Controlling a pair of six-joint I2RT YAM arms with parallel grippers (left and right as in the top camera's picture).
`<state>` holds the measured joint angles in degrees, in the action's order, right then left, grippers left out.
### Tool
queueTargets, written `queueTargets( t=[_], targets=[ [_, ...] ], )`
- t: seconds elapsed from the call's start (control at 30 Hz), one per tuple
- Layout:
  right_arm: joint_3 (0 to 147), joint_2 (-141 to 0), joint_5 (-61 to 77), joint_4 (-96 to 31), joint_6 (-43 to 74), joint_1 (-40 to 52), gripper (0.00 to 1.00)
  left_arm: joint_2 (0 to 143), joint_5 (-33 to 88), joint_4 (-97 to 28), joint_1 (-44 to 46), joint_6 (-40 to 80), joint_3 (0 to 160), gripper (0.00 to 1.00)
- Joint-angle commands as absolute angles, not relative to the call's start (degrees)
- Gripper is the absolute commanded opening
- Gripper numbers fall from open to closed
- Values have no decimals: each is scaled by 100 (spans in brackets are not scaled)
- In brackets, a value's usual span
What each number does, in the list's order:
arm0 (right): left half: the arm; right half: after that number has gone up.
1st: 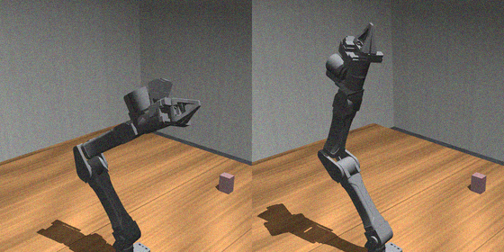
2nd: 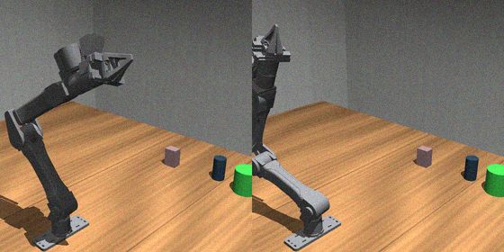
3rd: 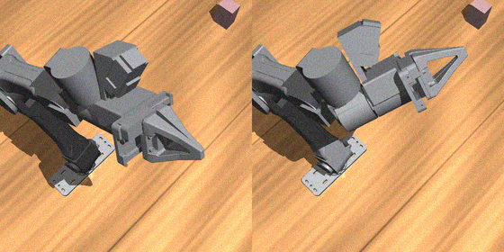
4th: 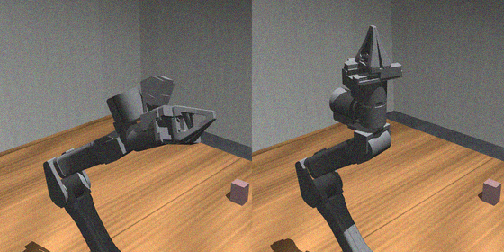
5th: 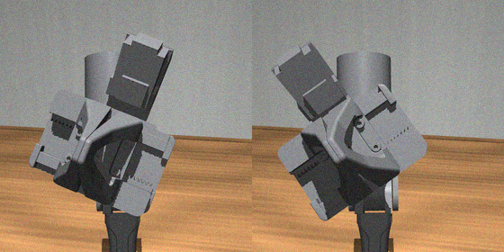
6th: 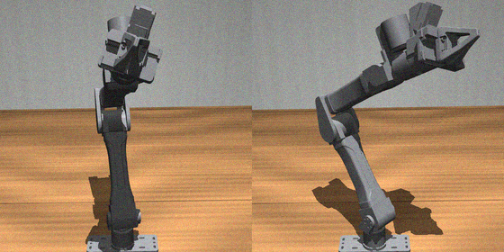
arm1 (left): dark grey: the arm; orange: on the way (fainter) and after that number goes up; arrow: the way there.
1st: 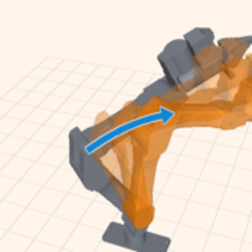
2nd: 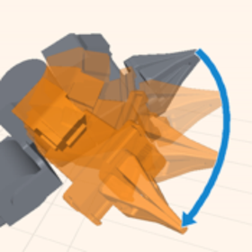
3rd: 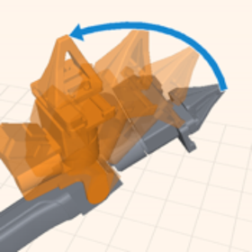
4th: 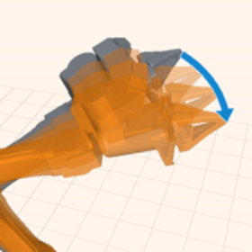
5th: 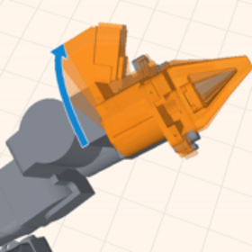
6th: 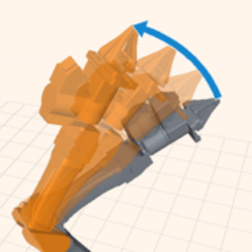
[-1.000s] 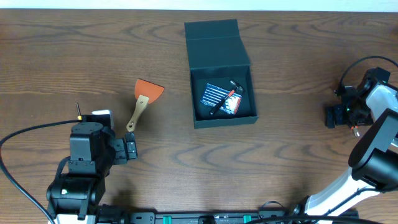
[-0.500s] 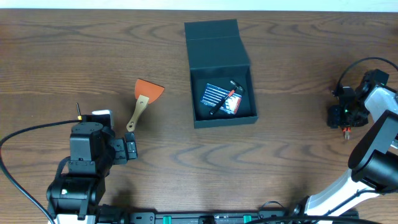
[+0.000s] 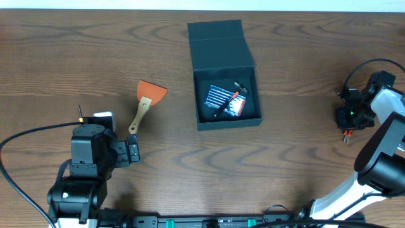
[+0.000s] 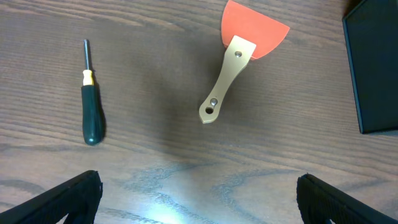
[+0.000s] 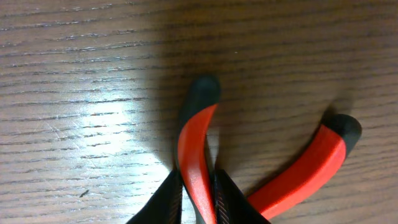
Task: Pack container
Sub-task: 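Grasp the red-handled pliers with the right gripper, then carry the pliers with the right gripper into the black box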
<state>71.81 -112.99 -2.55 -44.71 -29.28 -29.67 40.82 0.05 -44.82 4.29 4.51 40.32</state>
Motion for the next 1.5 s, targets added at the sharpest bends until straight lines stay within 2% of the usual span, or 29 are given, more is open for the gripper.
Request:
queueTargets(
  t=[0.0,0.27,0.6,0.77,1.0,1.07,1.2,1.47],
  targets=[
    [6993,-11480,-397,-4453,-2919,-2991,15,4073,64,-4497,443,502,4150,98],
    [6993,-11480,-399,-4449,-2821,-2991,1,4073,64,-4497,443,502,4150,98],
    [7227,-11465,-169,-4515,-1925,-2692,1,4073,64,-4495,443,502,4150,99],
    [8071,-11397,-82,-4958,-1522,-2132,1,4073,67,-4495,443,504,4150,99],
    [9979,-11389,-126,-6410,-1527,-991,1,4073,69,-4495,443,504,4150,99],
    [10497,-11389,-106,-6761,-1684,-561,1,4073,67,-4495,443,504,4150,99],
    [11227,-11389,178,-7218,-2720,556,1,4073,86,-4495,443,504,4150,98],
    [11192,-11456,58,-7133,-5430,2349,1,4073,89,-4497,443,504,4150,98]
  ],
)
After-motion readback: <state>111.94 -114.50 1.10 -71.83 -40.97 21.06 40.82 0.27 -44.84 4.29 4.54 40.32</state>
